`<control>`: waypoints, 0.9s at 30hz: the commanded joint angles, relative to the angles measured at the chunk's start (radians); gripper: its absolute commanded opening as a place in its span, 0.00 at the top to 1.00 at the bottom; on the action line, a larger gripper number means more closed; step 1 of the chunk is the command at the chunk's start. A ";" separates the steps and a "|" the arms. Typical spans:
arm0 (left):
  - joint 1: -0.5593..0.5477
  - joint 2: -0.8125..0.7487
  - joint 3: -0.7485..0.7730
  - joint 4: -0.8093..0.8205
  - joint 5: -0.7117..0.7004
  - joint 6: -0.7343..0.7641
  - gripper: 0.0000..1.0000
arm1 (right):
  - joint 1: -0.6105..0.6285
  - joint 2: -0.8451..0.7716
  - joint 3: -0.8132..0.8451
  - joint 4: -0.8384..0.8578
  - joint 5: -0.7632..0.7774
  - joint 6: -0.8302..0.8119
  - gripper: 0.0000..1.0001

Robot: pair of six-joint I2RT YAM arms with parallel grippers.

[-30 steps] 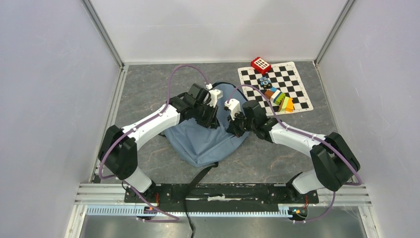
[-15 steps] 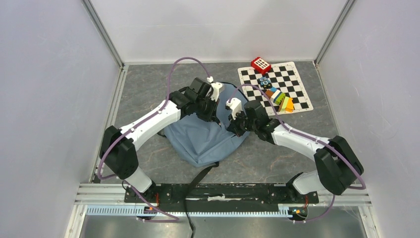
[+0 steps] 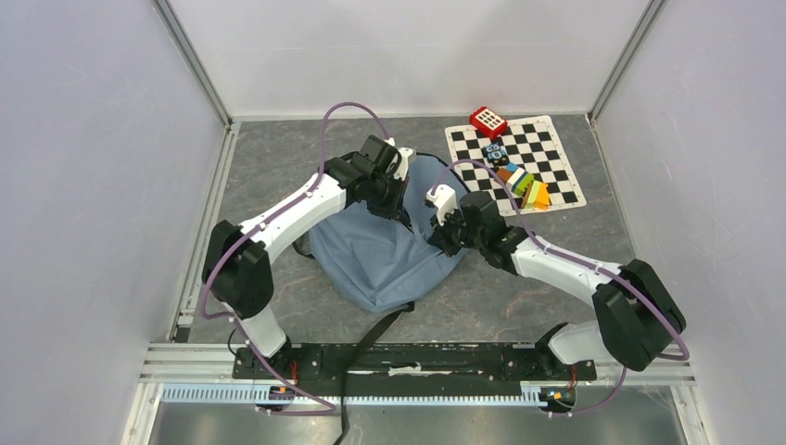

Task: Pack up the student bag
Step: Zip the student bag at the center of the board.

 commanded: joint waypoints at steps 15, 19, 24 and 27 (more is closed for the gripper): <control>0.037 0.013 0.041 0.039 0.198 -0.005 0.98 | 0.036 -0.053 0.104 -0.027 -0.035 0.007 0.33; 0.037 0.012 0.041 0.034 0.195 -0.008 0.98 | 0.045 -0.013 0.118 0.029 -0.065 0.033 0.32; 0.037 0.008 0.040 0.034 0.192 -0.009 0.98 | 0.047 0.038 0.128 0.069 -0.087 0.072 0.32; 0.037 0.006 0.038 0.034 0.189 -0.012 0.98 | 0.048 0.063 0.109 0.100 -0.093 0.089 0.32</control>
